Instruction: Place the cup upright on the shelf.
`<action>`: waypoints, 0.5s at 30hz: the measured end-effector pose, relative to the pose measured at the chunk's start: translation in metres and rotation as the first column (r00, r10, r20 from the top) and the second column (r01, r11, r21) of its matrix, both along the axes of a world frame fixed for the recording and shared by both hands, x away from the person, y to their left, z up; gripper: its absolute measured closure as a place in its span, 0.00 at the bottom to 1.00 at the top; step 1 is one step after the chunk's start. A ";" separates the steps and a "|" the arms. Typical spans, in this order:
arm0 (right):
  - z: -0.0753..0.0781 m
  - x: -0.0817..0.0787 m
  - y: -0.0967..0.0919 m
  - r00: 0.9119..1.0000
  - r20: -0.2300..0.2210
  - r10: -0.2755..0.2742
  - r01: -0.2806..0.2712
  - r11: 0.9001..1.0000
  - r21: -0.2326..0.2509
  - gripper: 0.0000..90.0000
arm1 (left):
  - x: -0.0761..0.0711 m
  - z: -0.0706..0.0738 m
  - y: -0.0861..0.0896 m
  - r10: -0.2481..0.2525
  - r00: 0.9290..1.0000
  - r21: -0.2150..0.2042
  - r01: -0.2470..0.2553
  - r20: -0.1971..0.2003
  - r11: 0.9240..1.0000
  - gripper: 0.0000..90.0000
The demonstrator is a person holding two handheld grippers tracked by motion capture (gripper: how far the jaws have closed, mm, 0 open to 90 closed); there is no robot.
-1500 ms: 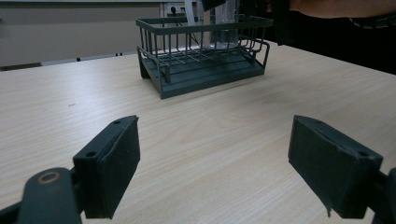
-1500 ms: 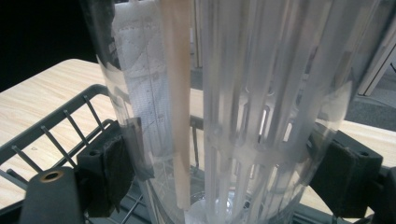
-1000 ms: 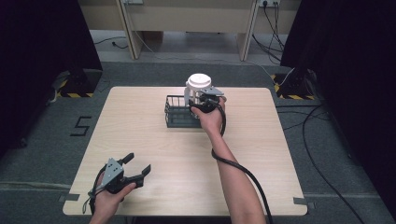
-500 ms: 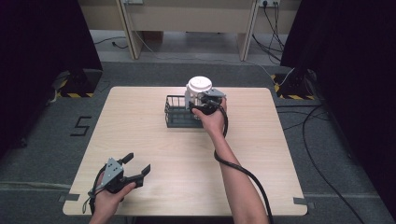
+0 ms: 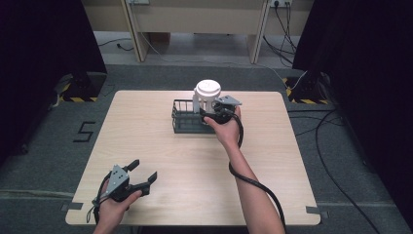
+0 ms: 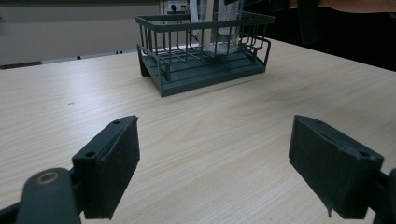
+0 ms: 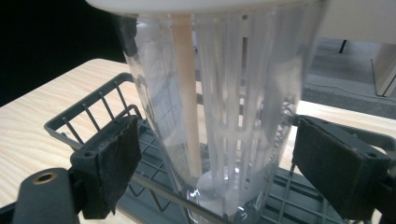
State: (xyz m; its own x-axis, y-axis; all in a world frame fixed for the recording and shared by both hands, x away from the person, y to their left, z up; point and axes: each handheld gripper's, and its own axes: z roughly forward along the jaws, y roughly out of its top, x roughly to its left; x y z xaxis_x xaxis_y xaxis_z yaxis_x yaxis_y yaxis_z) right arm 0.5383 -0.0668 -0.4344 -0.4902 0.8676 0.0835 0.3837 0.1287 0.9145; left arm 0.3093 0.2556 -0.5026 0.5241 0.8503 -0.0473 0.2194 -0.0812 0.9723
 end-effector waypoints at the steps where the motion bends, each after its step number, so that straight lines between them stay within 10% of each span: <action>1: 0.000 -0.003 -0.002 1.000 -0.001 0.003 -0.003 1.000 -0.001 0.18 | 0.000 0.000 0.000 0.001 1.000 0.001 -0.001 -0.001 1.000 0.18; 15: 0.008 -0.022 -0.016 0.999 0.016 0.028 -0.028 0.999 0.025 0.19 | 0.000 0.000 0.000 0.004 1.000 0.006 -0.004 -0.002 1.000 0.18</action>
